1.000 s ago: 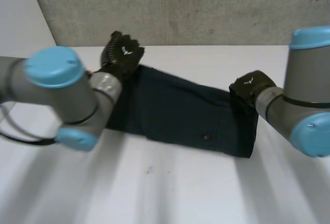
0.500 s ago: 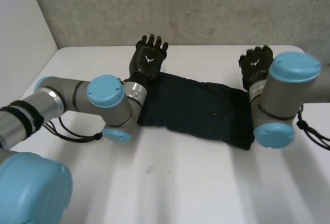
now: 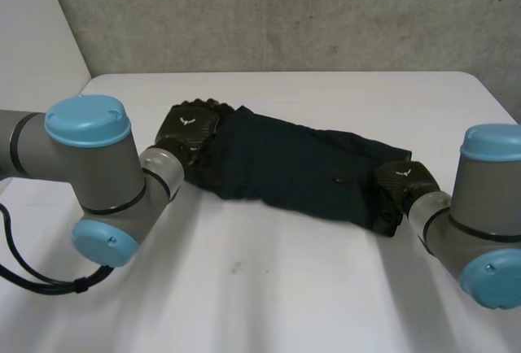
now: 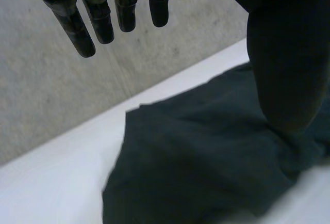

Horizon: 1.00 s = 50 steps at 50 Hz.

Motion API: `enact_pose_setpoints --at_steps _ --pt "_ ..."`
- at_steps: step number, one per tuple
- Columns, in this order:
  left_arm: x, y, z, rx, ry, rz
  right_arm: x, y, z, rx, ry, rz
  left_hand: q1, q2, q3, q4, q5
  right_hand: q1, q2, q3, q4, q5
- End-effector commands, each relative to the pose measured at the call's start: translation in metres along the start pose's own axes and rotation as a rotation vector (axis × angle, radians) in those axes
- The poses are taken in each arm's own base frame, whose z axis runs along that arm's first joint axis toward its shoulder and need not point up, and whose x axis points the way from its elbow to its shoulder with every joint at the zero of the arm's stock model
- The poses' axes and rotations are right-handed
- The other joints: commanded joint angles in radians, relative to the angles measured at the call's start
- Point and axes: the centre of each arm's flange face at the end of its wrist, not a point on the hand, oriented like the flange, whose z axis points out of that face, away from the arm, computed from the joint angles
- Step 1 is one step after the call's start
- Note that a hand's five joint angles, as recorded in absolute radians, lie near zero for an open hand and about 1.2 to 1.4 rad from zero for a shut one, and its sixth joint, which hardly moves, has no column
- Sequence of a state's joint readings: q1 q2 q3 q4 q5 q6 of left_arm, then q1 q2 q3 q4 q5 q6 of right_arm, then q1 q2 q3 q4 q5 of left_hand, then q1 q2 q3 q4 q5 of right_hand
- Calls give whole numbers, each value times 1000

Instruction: Fold the shorts.

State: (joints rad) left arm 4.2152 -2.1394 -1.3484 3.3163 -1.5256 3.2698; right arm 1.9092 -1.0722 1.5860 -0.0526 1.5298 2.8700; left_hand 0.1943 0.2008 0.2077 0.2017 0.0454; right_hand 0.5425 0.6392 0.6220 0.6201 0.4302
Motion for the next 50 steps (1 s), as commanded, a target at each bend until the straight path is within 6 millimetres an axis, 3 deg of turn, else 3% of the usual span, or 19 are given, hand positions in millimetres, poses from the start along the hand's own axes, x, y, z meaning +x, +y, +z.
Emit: enact_pose_setpoints --at_steps 1,7,14,19,22,23,25,27,30,31,33,35,36,40,41,45,47,48,50 --pt "-4 2 0 -18 -9 -8 16 14 23 1 43 13 -16 -22 -29 -23 -42 854 757 774 776 792" --pt "-9 -6 -2 -2 -25 -9 42 7 20 4 102 -30 -13 -20 -26 -20 -39 854 757 774 776 792" --pt "-14 -25 -15 31 -37 -10 74 -10 3 -34 194 -373 -7 -14 -21 -15 -33 854 757 774 776 792" --pt "-22 -38 -21 62 -61 -13 79 -38 4 18 255 -577 -13 -20 -26 -20 -39 854 757 774 776 792" --pt "-24 -44 -23 77 -73 -13 42 -77 1 171 219 -652 -19 -25 -32 -26 -45 854 757 774 776 792" --pt "-25 -46 -24 81 -78 -14 20 -92 -1 246 184 -676 -16 -23 -29 -23 -42 854 757 774 776 792" --pt "-25 -48 -23 90 -94 -13 -8 -99 0 306 119 -701 -16 -23 -29 -23 -42 854 757 774 776 792" --pt "-26 -50 -23 98 -104 -14 -51 -98 1 381 -20 -746 -19 -25 -32 -26 -45 854 757 774 776 792" --pt "-27 -56 -22 119 -120 -14 -95 -90 -3 462 -196 -799 -19 -25 -32 -26 -45 854 757 774 776 792" --pt "-28 -58 -21 126 -126 -14 -121 -82 -8 510 -309 -834 -16 -23 -29 -23 -42 854 757 774 776 792" --pt "-29 -62 -19 139 -135 -13 -151 -64 -12 562 -456 -877 -16 -23 -29 -23 -42 854 757 774 776 792" --pt "-29 -67 -17 157 -139 -11 -162 -56 -12 579 -513 -887 -13 -20 -26 -20 -39 854 757 774 776 792" --pt "-28 -70 -16 166 -137 -11 -163 -54 -11 580 -528 -886 -10 -17 -24 -18 -36 854 757 774 776 792" --pt "-21 -70 -9 175 -119 0 -160 -63 -13 577 -506 -843 -7 -14 -21 -15 -33 29 -68 -50 -48 -33" --pt "-18 -67 -4 177 -112 2 -156 -68 -17 557 -492 -785 -7 -14 -21 -15 -33 -299 -395 -378 -376 -361" --pt "-10 -65 9 201 -95 5 -134 -87 -27 504 -459 -534 -4 -11 -18 -12 -30 -368 -465 -447 -446 -430" --pt "-4 -63 15 207 -80 8 -113 -94 -26 478 -419 -416 4 -2 -9 -3 -21 -368 -465 -447 -446 -430" --pt "0 -61 20 212 -69 10 -90 -105 -24 470 -365 -308 10 4 -3 3 -15 -368 -465 -447 -446 -430" --pt "7 -57 26 211 -50 13 -72 -112 -23 454 -327 -210 13 7 0 6 -12 -368 -465 -447 -446 -430"
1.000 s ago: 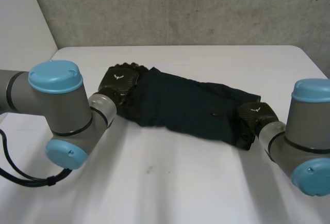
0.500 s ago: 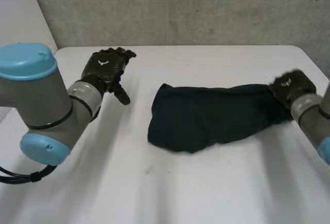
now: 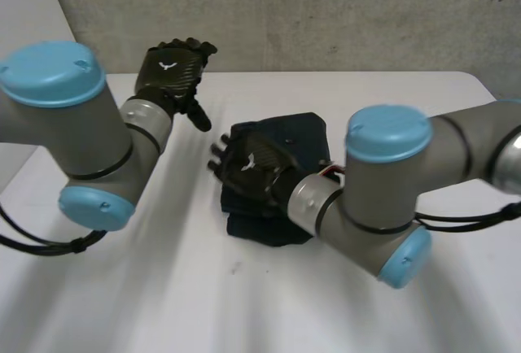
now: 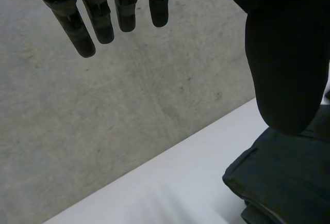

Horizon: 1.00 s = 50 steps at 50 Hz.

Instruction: Fold the shorts.

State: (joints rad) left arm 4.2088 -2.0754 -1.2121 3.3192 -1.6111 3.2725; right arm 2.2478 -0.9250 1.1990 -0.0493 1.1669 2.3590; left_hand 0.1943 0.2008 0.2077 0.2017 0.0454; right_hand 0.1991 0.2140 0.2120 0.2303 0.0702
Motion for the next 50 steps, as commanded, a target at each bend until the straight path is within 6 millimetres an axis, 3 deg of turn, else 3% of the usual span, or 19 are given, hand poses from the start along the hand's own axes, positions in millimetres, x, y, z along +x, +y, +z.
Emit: enact_pose_setpoints --at_steps 1,5,12,15,20,22,24,25,28,29,31,32,38,42,50 --pt "27 18 20 17 63 5 81 11 -35 -45 280 438 16 10 3 9 -9 -25 -39 -37 -56 -70" --pt "45 44 26 -32 99 10 69 46 -24 -164 265 557 63 57 50 56 38 -25 -39 -37 -56 -70" --pt "65 117 13 -270 153 34 51 95 1 -392 206 569 93 86 79 85 67 -25 -39 -37 -56 -70" --pt "67 134 9 -336 161 56 48 107 4 -461 214 571 93 86 79 85 67 -25 -39 -37 -56 -70" --pt "66 136 3 -369 182 153 55 106 1 -467 238 570 90 83 76 82 64 -25 -39 -37 -56 -70" --pt "66 127 2 -354 189 187 69 91 -4 -427 270 564 93 86 79 85 67 -25 -39 -37 -56 -70" --pt "63 106 3 -311 180 194 81 76 -10 -389 298 556 90 83 76 82 64 -25 -39 -37 -56 -70" --pt "59 78 2 -253 168 192 94 61 -18 -345 330 548 81 74 68 74 55 -25 -39 -37 -56 -70" --pt "49 39 -1 -172 143 182 121 32 -34 -233 425 540 55 48 41 47 29 -25 -39 -37 -56 -70" --pt "43 16 -5 -126 129 176 128 26 -39 -206 454 542 34 28 21 27 8 -25 -39 -37 -56 -70" --pt "33 -7 -10 -79 104 172 141 16 -51 -156 514 549 22 16 9 15 -3 -25 -39 -37 -56 -70" --pt "17 -33 -17 -29 63 166 153 9 -64 -123 586 561 19 13 6 12 -6 -25 -39 -37 -56 -70" --pt "-43 -98 -49 98 -94 107 186 -18 -127 -89 881 563 25 19 12 18 -1 -25 -39 -37 -56 -70" --pt "-60 -111 -68 94 -128 36 190 -22 -146 -119 928 543 31 24 18 24 5 -25 -39 -37 -56 -70" --pt "-65 -102 -81 -33 -132 -49 188 -25 -150 -162 901 527 22 16 9 15 -3 -25 -39 -37 -56 -70"
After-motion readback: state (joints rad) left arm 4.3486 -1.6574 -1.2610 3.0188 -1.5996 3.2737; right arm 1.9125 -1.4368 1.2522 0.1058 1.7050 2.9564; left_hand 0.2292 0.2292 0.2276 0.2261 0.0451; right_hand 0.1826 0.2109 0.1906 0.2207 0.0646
